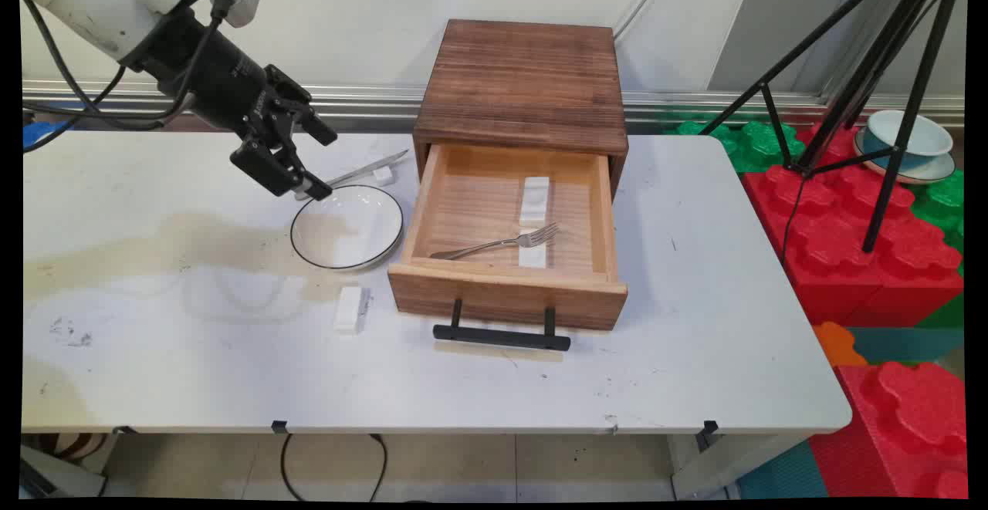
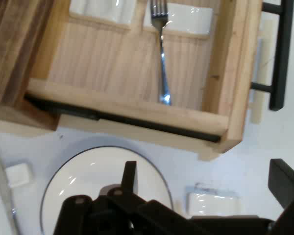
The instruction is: Pick up the knife from the left of the white plate
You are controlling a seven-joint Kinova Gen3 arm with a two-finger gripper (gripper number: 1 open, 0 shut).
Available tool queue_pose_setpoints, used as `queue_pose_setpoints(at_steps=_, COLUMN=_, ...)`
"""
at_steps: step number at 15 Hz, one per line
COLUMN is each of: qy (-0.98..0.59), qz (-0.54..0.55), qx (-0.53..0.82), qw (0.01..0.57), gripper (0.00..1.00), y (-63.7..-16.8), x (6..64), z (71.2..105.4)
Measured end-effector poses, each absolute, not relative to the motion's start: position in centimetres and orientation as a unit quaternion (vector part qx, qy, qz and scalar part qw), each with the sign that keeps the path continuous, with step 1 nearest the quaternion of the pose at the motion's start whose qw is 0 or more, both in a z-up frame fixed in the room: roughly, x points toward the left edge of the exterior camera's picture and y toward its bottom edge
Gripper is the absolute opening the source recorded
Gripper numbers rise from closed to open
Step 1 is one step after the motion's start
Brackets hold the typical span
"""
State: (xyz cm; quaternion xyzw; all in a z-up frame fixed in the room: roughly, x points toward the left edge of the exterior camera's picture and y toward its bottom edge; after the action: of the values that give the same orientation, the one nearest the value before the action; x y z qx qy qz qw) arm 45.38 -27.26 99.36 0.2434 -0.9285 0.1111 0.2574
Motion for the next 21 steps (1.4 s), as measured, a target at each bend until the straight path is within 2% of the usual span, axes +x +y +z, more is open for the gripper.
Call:
queue_pose_setpoints(at_steps=12, qy=-0.922, qz=0.145, qx=0.299, qw=0.197, gripper=1.00, y=-32.6, x=50.6, z=96.3)
queue_pose_setpoints(at_steps=21, qy=-0.917, qz=0.158, qx=0.330, qw=0.156, gripper=1.00, y=-37.3, x=54.3, z=92.7)
